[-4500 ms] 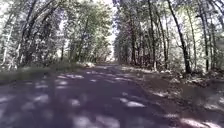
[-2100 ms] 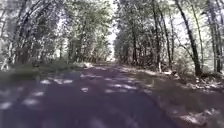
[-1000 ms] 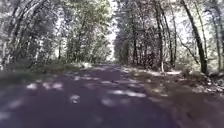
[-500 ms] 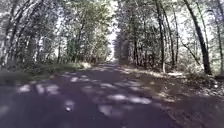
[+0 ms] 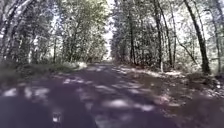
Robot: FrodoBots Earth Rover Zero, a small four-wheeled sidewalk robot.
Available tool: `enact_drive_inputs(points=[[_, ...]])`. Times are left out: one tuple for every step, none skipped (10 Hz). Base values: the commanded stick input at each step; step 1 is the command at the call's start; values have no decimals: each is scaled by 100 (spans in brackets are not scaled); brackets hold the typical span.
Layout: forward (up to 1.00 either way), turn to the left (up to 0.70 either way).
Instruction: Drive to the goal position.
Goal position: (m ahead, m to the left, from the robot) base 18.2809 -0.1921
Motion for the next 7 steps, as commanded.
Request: enact_drive_inputs(points=[[45, 0], [45, 0], [45, 0], [45, 0], [45, 0], [45, 0], [45, 0]])
